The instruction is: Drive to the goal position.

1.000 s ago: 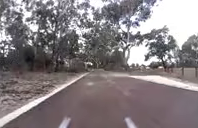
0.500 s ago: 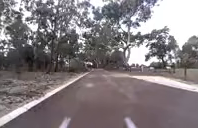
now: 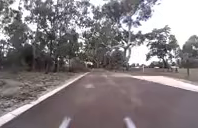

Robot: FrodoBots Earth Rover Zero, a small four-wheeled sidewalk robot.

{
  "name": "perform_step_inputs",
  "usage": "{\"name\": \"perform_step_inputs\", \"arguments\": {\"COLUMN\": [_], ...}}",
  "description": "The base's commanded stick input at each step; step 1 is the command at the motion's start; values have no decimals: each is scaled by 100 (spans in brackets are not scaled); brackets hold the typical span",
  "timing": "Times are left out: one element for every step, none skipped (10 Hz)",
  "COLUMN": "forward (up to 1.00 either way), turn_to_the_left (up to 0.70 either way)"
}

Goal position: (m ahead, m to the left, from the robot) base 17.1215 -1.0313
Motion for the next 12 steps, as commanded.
{"name": "perform_step_inputs", "arguments": {"forward": [60,60,60,60,60,60,60,60,60,60,60,60], "turn_to_the_left": [0,0,0,0,0,0,0,0,0,0,0,0]}}
